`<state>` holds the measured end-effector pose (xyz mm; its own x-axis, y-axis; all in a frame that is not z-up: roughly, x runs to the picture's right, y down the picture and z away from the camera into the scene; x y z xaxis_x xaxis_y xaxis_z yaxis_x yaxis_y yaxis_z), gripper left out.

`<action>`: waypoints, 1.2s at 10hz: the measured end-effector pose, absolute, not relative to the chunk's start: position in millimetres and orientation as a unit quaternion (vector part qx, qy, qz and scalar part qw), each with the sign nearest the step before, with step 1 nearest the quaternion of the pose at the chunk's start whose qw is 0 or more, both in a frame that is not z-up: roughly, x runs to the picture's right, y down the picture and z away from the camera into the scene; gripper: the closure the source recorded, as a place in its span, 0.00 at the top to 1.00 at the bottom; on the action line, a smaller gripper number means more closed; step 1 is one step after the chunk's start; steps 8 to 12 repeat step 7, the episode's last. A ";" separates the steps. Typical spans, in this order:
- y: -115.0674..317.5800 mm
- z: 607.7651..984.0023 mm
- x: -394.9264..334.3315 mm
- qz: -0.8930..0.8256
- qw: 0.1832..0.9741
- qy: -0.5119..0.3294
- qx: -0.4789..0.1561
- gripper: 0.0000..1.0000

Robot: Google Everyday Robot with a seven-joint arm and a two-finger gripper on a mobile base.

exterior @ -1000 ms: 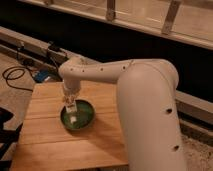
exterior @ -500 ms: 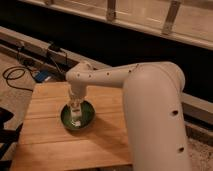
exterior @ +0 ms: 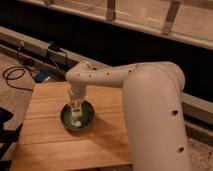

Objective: Place the bottle in the ceramic bowl

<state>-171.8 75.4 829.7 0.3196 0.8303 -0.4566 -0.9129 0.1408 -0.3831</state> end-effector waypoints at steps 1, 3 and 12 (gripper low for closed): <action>75.5 829.9 -171.4 0.580 0.752 0.068 -0.307 0.80; 75.5 829.9 -171.5 0.579 0.752 0.068 -0.307 0.80; 75.3 829.9 -170.8 0.580 0.752 0.068 -0.306 0.80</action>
